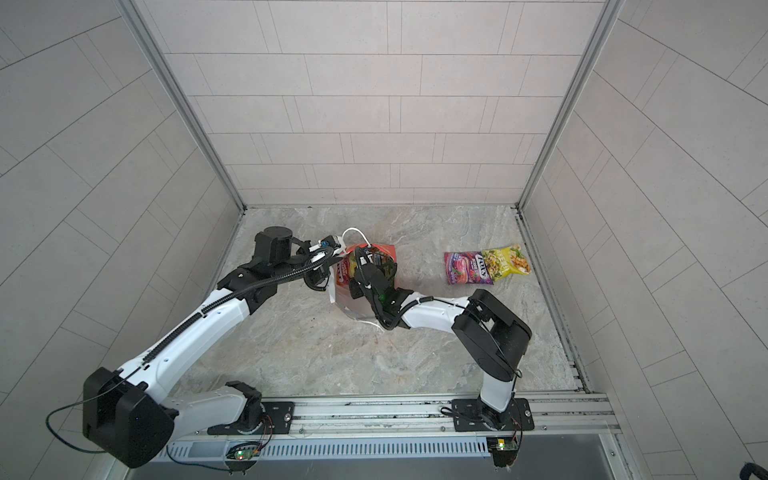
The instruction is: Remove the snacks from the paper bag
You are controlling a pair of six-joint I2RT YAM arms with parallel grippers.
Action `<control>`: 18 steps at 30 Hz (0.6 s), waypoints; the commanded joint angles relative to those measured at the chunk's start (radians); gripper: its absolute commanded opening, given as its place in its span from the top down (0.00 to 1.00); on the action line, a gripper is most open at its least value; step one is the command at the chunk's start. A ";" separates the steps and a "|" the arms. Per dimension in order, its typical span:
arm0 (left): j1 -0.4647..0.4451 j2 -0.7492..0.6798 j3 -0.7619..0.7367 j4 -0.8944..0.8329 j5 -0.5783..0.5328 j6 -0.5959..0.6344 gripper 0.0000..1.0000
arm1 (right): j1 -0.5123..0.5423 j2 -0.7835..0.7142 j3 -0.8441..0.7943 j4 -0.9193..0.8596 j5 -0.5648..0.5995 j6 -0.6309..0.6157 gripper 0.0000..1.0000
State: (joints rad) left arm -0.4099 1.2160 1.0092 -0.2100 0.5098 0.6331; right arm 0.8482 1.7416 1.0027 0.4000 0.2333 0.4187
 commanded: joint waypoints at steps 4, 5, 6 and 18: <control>-0.009 -0.010 0.003 0.010 0.041 0.019 1.00 | -0.002 -0.108 -0.055 0.019 0.007 -0.017 1.00; -0.009 -0.009 0.004 0.009 0.041 0.017 1.00 | -0.002 -0.114 -0.055 0.013 0.009 -0.021 1.00; -0.009 -0.009 0.003 0.009 0.042 0.017 1.00 | -0.004 -0.117 -0.052 -0.002 0.013 -0.024 0.99; -0.009 -0.028 -0.014 0.005 0.108 0.053 1.00 | -0.012 -0.289 -0.071 -0.088 -0.098 -0.037 0.58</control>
State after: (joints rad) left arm -0.4118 1.2160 1.0088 -0.2146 0.5224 0.6533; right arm 0.8413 1.5200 0.9241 0.3271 0.1596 0.3885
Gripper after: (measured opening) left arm 0.055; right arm 0.415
